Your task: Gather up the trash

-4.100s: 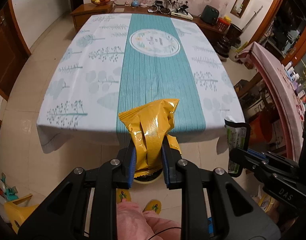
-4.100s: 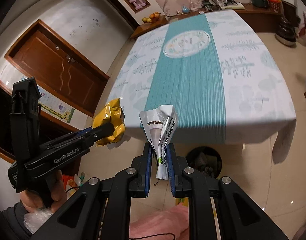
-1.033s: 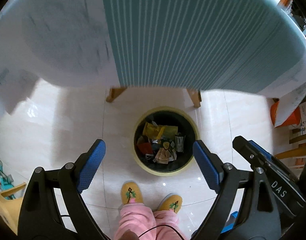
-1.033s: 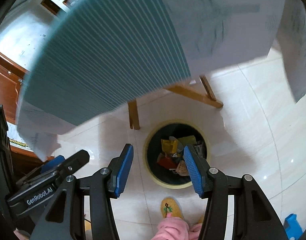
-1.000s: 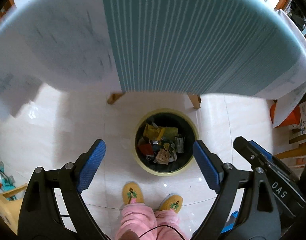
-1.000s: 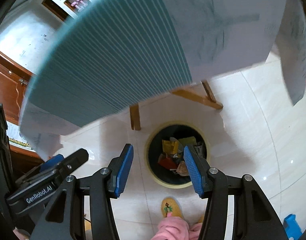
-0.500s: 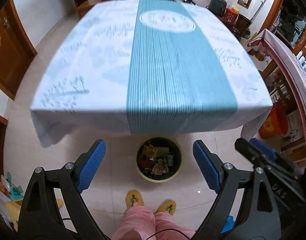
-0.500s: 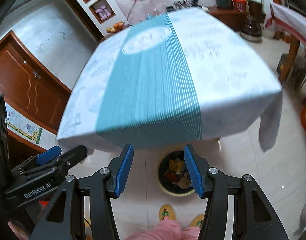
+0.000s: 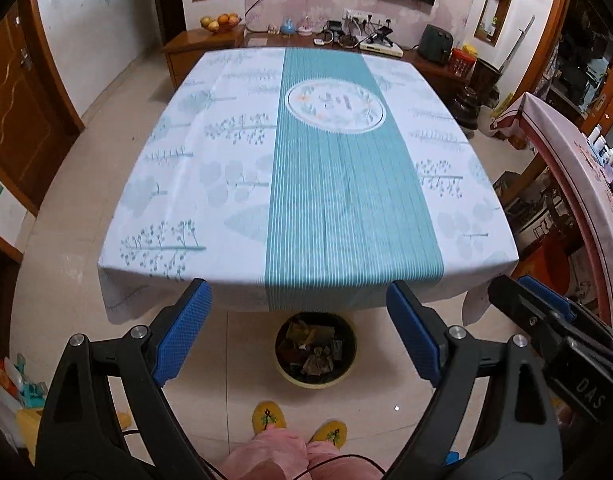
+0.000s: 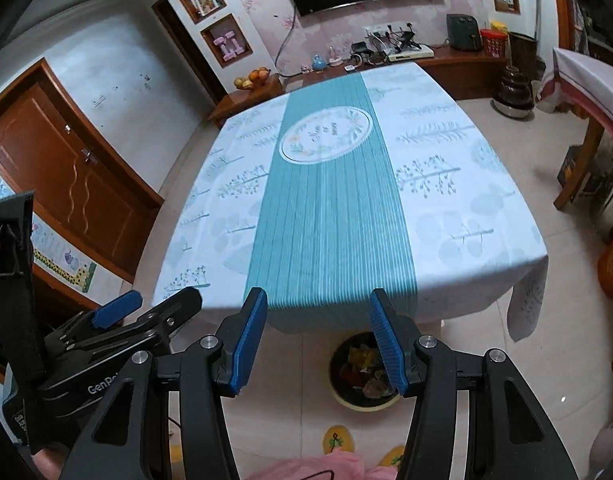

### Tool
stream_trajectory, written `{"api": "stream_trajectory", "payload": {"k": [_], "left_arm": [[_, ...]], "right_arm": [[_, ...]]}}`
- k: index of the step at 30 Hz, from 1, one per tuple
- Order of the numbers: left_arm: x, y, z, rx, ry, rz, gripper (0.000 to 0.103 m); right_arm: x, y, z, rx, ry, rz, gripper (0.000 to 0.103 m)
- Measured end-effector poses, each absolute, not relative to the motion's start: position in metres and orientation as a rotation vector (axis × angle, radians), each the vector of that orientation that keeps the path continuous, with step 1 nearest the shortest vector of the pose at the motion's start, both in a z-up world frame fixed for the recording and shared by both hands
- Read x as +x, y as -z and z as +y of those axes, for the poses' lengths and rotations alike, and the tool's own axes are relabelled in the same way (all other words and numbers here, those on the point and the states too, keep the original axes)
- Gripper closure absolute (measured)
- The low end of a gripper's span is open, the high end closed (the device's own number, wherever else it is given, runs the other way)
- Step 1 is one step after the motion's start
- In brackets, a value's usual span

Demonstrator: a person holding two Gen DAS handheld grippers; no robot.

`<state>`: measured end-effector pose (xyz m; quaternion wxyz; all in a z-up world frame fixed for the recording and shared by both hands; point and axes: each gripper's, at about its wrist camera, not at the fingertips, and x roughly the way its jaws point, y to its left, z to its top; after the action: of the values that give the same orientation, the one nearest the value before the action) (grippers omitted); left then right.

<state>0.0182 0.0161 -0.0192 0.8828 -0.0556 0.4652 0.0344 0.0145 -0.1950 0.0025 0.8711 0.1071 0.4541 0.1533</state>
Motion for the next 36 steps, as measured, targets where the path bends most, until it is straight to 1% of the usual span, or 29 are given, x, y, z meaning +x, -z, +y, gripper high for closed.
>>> {"api": "stream_trajectory", "payload": {"k": [10,36], "left_arm": [[0.031,0.003,0.011,-0.092,-0.071,0.925,0.016],[0.047,-0.005,0.009,-0.084,-0.077,0.893,0.016]], "right_arm": [[0.030,-0.008,-0.197,0.225,-0.315,0.931,0.049],[0.049,-0.010,-0.196,0.206,-0.334,0.909,0.049]]}}
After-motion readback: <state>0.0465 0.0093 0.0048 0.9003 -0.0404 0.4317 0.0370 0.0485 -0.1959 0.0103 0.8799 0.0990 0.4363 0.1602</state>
